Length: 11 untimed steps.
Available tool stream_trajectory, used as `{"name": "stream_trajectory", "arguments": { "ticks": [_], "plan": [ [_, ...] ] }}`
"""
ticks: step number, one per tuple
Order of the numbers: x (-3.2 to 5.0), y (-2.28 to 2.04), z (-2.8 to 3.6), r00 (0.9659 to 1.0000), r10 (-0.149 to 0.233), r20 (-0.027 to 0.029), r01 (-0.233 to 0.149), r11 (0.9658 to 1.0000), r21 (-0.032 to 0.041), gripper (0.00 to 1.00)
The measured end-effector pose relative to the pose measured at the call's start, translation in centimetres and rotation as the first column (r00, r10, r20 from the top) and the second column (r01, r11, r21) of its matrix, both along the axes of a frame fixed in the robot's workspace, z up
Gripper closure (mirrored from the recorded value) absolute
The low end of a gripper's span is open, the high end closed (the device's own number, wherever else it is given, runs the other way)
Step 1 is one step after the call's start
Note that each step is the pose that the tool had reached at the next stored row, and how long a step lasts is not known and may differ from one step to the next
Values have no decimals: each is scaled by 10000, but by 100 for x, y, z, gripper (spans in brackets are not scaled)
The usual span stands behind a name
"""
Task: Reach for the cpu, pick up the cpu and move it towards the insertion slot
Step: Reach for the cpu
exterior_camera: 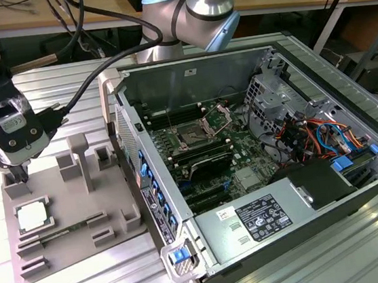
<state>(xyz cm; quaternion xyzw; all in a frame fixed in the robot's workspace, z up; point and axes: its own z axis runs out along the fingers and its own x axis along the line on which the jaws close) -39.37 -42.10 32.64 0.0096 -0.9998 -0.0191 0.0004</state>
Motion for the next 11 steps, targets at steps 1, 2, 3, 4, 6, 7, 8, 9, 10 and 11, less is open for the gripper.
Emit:
{"name": "stream_trajectory", "arguments": {
  "ticks": [1,2,3,4,6,7,8,9,10,11],
  "plan": [
    [0,0,-3,10000,0,0,0,10000,1,89],
    [0,0,-5,10000,0,0,0,10000,1,89],
    [0,0,-7,10000,0,0,0,10000,1,89],
    [0,0,-9,10000,0,1,0,10000,1,89],
    [0,0,-13,10000,0,0,0,10000,1,89],
    [0,0,-15,10000,0,0,0,10000,1,89],
    [0,0,-16,10000,0,0,0,10000,1,89],
    [0,0,-18,10000,0,0,0,10000,1,89],
    [-1,0,-20,10000,0,-1,0,10000,1,89],
    [0,0,-21,10000,0,0,0,10000,1,89]
  ]
}}
